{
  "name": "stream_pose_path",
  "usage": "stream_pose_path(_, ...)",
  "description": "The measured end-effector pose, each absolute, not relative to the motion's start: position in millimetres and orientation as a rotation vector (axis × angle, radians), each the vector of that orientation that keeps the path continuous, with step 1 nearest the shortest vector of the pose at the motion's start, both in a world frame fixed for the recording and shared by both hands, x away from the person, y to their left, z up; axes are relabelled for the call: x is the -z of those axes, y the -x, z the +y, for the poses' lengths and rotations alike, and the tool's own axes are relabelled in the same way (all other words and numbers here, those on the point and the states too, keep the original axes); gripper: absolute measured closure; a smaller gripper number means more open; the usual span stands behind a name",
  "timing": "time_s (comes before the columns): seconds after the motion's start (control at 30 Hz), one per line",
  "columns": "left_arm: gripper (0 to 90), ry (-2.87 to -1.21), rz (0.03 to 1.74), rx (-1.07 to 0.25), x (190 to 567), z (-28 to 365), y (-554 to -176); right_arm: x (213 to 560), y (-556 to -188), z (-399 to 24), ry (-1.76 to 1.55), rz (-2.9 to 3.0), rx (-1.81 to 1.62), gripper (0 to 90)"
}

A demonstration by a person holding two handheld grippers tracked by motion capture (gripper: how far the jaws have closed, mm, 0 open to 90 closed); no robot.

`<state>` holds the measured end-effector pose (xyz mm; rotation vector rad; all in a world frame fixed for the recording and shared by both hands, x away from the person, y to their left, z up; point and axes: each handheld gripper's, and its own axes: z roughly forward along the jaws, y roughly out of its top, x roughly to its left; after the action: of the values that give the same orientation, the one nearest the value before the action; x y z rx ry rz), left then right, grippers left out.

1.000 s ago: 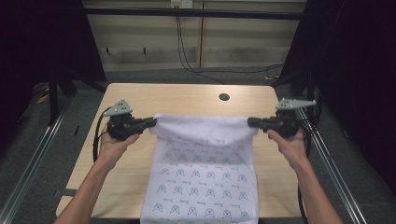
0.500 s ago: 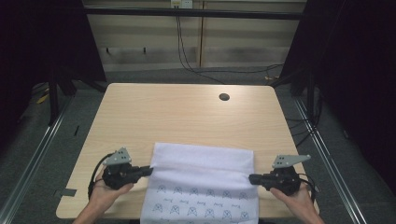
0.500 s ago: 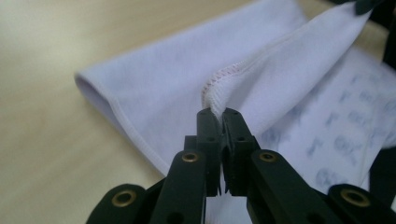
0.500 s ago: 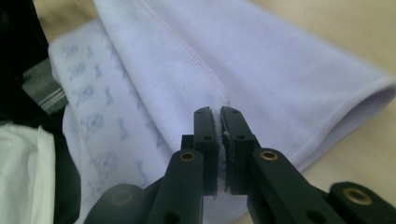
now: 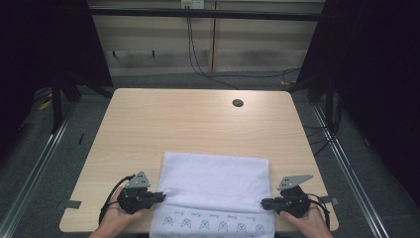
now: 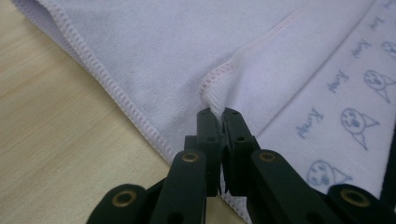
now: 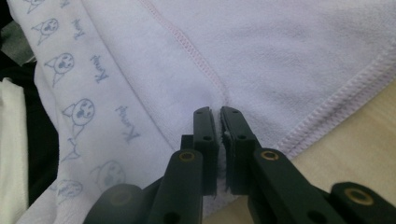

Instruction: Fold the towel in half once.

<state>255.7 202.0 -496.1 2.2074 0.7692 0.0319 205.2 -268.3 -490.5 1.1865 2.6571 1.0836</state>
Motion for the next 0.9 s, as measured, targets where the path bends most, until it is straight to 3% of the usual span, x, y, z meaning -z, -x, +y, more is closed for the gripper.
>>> stream_pose_path(0.6,87.4,-2.209,0.854,-0.279,498.0,190.1,-321.2,492.3,-285.7,-266.6,-1.238,2.563,-1.023,85.2)
stream_pose_path(0.9,87.4,-2.179,0.901,-0.292,500.0,187.7,-349.5,493.4,-317.5,-265.7,-1.284,2.511,-1.006,85.1)
